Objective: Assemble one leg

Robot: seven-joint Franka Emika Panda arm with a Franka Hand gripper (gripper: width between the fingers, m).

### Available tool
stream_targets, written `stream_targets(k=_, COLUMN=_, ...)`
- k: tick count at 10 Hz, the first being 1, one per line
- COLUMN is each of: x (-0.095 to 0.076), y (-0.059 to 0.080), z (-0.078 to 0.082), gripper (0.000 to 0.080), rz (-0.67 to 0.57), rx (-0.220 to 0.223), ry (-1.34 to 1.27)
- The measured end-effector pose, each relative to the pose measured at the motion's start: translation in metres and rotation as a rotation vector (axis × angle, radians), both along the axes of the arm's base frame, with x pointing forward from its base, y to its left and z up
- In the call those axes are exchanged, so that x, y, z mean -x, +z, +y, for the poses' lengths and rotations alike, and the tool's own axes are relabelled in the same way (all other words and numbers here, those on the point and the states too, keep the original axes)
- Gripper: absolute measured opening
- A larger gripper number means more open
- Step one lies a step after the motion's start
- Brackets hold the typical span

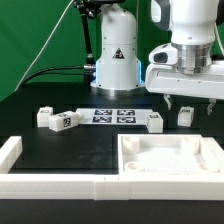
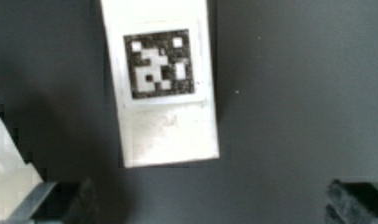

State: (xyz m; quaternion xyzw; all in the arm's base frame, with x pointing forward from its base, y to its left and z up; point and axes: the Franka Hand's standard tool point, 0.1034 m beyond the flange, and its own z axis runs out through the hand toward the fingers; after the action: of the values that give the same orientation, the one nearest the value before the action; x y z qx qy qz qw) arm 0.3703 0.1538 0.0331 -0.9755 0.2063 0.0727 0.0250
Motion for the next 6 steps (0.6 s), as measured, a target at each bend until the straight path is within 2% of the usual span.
stream_targets(k=3, x=0.000, y=-0.001, z=-0.001, gripper=0.0649, rz=-0.011, rx=-0.006, ry=0.031)
stream_targets(k=5, x=0.013, y=-0.009, z=-0.004, gripper=0.0649, rz=-0.038, rx=-0.012, ry=0.072)
stream_targets(k=6, x=0.019, y=-0.010, z=0.000, gripper=0.0649, rz=-0.036, rx=-0.013, ry=0.085)
